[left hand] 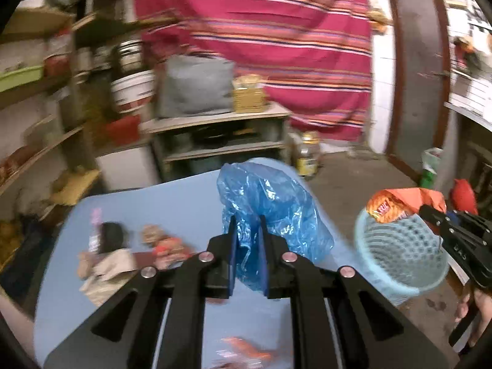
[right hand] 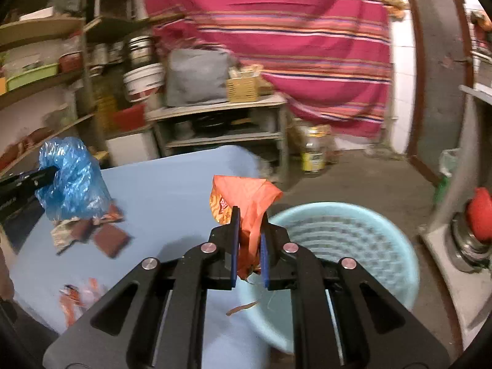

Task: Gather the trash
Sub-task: 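Carry the blue bag and orange bag with both tools over the light blue basket, then open the left tool to drop the blue bag while the right tool drops the orange bag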

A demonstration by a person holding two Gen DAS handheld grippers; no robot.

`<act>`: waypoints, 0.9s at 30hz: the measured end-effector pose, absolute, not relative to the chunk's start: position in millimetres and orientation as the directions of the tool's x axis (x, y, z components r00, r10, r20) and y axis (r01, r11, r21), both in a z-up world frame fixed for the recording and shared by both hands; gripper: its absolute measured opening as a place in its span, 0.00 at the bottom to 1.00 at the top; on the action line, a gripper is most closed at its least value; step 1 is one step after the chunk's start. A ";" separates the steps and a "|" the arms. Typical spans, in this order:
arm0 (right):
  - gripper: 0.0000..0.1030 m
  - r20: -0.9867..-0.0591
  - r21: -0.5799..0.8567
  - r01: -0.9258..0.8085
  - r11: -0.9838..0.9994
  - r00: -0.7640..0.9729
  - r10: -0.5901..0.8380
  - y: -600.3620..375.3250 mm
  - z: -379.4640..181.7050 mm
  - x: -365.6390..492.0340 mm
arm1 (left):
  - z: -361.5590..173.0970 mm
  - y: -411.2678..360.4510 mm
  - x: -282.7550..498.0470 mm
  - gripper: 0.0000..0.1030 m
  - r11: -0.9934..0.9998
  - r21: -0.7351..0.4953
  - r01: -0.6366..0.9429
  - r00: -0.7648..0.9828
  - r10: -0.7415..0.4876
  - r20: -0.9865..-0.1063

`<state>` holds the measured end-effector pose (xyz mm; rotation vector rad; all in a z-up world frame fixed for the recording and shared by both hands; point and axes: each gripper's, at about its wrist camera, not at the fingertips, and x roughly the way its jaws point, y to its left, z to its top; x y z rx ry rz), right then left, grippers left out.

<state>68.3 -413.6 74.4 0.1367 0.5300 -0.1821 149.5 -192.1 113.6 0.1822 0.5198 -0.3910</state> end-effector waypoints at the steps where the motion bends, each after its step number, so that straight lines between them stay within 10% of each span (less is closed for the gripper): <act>1: 0.12 -0.516 0.078 0.223 0.972 0.843 -0.152 -423.3 75.1 64.1 | 111.7 -208.7 148.9 0.12 0.901 0.065 0.430 0.785 -0.337 -0.519; 21: 0.12 -0.604 0.130 0.340 0.931 0.773 -0.197 -527.8 20.7 26.7 | 27.3 -404.0 156.3 0.16 0.809 0.068 0.584 0.630 -0.399 -0.666; 25: 0.12 -0.611 0.131 0.333 0.934 0.769 -0.189 -525.4 16.8 32.0 | 27.6 -400.5 154.8 0.56 0.818 0.068 0.572 0.642 -0.394 -0.657; 27: 0.12 -0.612 0.130 0.332 0.934 0.768 -0.188 -525.1 16.2 33.7 | 30.3 -396.2 152.2 0.58 0.820 0.087 0.566 0.659 -0.386 -0.646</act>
